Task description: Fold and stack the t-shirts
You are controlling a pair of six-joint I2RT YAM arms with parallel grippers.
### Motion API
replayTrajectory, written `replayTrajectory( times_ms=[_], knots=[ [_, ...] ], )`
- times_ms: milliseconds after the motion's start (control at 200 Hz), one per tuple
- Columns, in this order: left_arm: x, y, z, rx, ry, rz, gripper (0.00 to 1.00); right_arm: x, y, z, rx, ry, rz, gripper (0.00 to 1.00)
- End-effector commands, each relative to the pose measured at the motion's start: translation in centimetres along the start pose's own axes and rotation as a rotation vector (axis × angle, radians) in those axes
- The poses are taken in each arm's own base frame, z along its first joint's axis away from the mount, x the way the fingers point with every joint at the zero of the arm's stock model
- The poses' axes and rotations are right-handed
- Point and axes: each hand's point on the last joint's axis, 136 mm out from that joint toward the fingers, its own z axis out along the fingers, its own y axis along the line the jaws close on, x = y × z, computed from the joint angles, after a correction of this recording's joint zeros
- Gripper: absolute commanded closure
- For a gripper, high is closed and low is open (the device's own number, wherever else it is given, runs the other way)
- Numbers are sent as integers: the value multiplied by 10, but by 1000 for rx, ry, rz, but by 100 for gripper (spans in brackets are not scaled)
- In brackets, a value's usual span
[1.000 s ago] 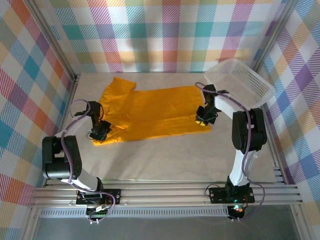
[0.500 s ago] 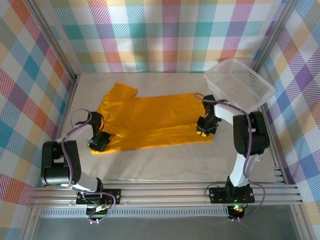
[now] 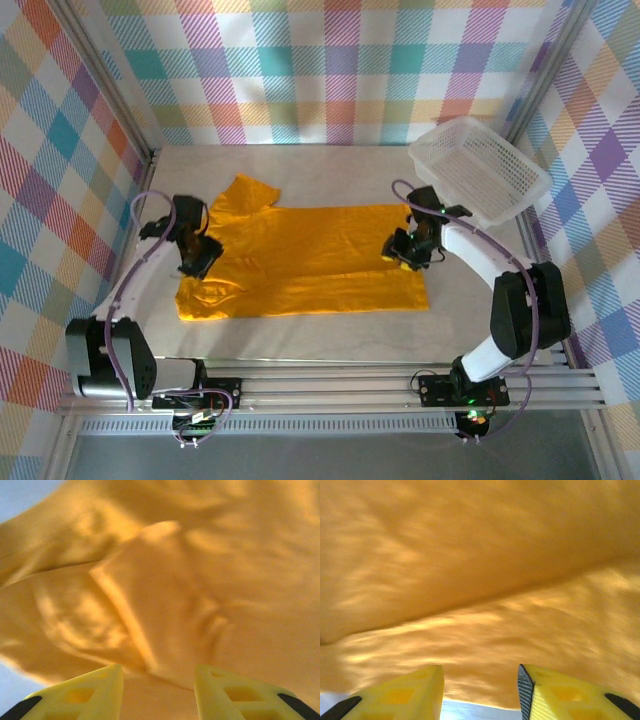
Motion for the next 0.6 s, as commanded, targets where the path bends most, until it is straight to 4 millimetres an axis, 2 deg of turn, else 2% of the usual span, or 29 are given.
replayTrajectory(
  times_ms=[0,95,215,595],
  knots=[
    [19,-29,27,-39,85,160,59,-13,65,-10,-279,-3,-164,56],
    [28,-52,45,-93,106,306,61,-22,90,-18,-372,-14,-210,56],
    [33,-61,67,-156,122,413,63,-30,99,-25,-387,-42,-216,56],
    [47,-64,103,-234,130,534,73,-19,90,-25,-384,-33,-190,56]
  ],
)
